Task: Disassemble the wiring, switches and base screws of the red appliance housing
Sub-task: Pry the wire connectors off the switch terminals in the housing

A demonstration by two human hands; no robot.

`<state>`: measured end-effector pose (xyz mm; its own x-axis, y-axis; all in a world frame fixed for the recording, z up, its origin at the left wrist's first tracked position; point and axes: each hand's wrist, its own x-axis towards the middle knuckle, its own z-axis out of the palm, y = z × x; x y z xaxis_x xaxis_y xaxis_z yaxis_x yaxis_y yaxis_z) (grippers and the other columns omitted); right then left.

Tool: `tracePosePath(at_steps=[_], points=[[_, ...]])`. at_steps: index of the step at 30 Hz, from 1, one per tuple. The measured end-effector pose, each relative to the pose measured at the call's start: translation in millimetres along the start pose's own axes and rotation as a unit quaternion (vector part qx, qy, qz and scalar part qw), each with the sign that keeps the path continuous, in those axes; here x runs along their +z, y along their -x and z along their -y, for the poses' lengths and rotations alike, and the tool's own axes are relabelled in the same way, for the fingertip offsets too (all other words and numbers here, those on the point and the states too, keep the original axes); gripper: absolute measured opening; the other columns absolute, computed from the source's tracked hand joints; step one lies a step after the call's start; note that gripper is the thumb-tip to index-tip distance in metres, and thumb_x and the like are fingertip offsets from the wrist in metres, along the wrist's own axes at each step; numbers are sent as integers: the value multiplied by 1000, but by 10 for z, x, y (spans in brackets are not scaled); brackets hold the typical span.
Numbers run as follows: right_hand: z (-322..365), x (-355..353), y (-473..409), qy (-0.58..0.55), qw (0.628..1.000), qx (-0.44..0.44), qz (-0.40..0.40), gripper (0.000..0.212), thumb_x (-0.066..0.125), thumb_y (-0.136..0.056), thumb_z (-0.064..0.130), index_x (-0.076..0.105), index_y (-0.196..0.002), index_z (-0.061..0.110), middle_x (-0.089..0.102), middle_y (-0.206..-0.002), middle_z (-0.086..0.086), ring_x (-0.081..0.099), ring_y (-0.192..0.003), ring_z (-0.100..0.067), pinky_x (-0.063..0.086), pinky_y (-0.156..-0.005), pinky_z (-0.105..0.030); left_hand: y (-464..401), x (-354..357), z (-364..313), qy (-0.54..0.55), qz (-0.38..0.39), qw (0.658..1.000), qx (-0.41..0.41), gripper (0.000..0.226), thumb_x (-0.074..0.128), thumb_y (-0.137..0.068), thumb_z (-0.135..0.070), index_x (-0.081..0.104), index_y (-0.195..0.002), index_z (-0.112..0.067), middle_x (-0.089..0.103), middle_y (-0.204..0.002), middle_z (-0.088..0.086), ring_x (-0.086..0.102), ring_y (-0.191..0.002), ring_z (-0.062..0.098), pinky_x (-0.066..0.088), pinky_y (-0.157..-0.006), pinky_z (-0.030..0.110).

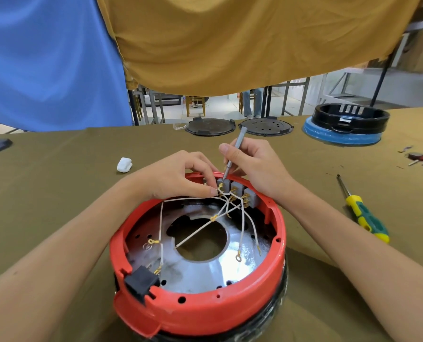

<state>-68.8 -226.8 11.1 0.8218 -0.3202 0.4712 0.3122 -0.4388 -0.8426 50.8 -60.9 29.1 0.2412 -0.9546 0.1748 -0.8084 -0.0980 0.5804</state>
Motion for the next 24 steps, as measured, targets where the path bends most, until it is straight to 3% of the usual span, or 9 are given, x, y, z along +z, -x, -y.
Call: tracePosePath(at_steps=[5,10,16,18,22,24], points=[[-13,-10,-31,-40,998,51,15,32,61,-98,28,64,-72,10,63,-65,-2,62,-63,-14,53,-65,-24,-5,-2,6,8,1,1000,2,17,74,-69,-56,76,-77,-41,60,-110,-26,60,-108,-1,40,-108,40],[-33,-17,-51,-59,994,88,31,34,62,-98,34,65,-72,13,64,-65,0,62,-65,-13,55,-68,-25,-3,-10,1,20,6,1000,0,14,76,-70,-52,76,-77,-39,60,-110,-25,60,-109,0,39,-105,32],[1,-6,-16,-55,995,82,26,34,61,-99,33,64,-74,10,63,-66,0,62,-63,-10,50,-62,-18,-2,-5,1,20,6,1000,-4,16,74,-70,-52,76,-76,-38,61,-111,-23,61,-108,2,40,-105,33],[36,-8,11,-24,999,44,21,31,61,-99,30,64,-76,9,63,-70,-3,63,-66,-14,54,-65,-25,-1,-2,6,17,2,1000,-4,16,74,-69,-52,76,-76,-38,61,-110,-23,61,-107,2,41,-106,34],[125,-25,45,61,997,-22,37,26,63,-97,30,67,-83,9,66,-79,-19,65,-78,-36,55,-80,-53,-2,3,0,11,-5,1000,2,17,74,-68,-53,76,-76,-39,62,-111,-23,61,-109,1,41,-107,33],[154,-34,60,92,994,-46,40,23,64,-97,31,69,-83,14,68,-77,-15,64,-76,-33,53,-76,-50,0,9,-10,9,-9,1000,3,18,73,-67,-55,76,-76,-39,62,-112,-20,61,-109,1,41,-107,33]])
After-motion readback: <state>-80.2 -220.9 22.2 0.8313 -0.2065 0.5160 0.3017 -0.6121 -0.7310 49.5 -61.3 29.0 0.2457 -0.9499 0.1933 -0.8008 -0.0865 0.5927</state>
